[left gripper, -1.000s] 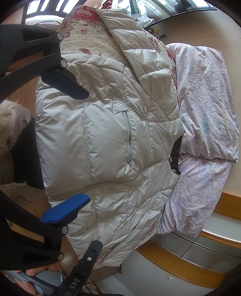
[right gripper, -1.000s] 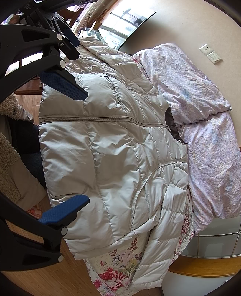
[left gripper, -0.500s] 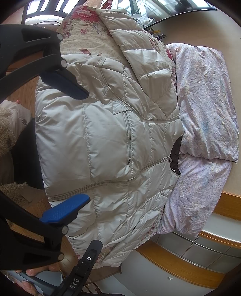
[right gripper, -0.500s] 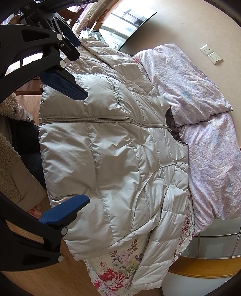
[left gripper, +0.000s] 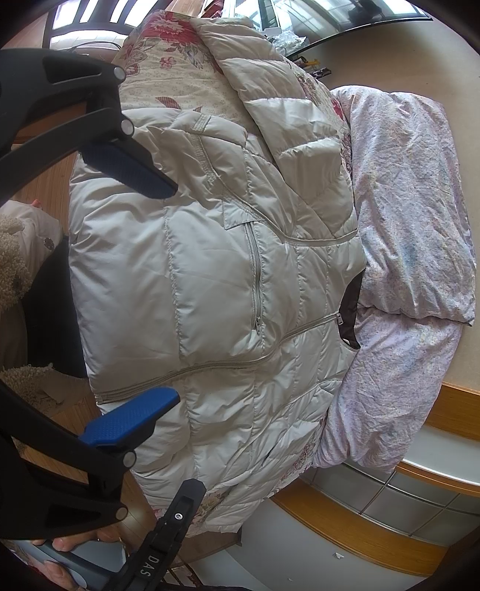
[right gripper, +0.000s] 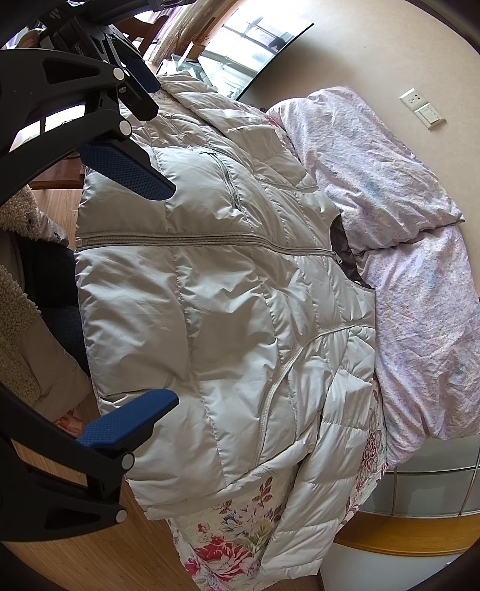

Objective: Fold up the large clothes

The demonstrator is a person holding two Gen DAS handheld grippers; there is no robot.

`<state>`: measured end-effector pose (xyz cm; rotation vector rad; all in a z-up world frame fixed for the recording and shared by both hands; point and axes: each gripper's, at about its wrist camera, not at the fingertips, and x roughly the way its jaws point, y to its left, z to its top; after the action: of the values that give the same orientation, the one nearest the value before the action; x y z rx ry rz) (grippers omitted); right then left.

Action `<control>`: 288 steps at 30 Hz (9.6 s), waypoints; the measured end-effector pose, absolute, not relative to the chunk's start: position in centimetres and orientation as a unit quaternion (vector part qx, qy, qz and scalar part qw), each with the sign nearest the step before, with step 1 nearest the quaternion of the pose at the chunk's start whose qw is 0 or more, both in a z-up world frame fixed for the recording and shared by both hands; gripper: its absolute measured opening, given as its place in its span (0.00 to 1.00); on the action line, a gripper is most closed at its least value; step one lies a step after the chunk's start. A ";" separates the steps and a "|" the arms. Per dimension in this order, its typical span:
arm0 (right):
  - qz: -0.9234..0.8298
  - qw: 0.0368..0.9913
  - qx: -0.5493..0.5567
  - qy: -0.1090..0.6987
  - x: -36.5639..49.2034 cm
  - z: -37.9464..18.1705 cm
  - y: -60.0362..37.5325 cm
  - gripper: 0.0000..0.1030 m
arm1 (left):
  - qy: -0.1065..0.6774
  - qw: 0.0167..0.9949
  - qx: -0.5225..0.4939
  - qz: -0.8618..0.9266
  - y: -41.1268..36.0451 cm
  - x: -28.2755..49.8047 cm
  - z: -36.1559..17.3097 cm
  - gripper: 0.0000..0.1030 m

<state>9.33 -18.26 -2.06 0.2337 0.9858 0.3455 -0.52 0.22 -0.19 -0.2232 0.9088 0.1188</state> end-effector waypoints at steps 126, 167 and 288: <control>0.177 0.889 -0.013 0.423 30.9 -5.5 -6.9 0.63 | 0.401 0.897 -0.138 0.123 11.2 8.1 -5.4 0.98; 0.106 0.880 -0.066 0.459 32.4 -10.7 -4.6 0.82 | 0.395 0.779 -0.371 0.315 32.0 -2.6 -8.5 0.89; 0.212 0.856 0.003 0.472 27.8 -7.5 -13.8 0.71 | 0.425 0.886 0.019 0.183 13.2 12.3 -4.5 0.87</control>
<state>27.84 -13.79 -7.46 0.0053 0.9912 0.4449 12.28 13.23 -4.51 0.0398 0.8841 0.3807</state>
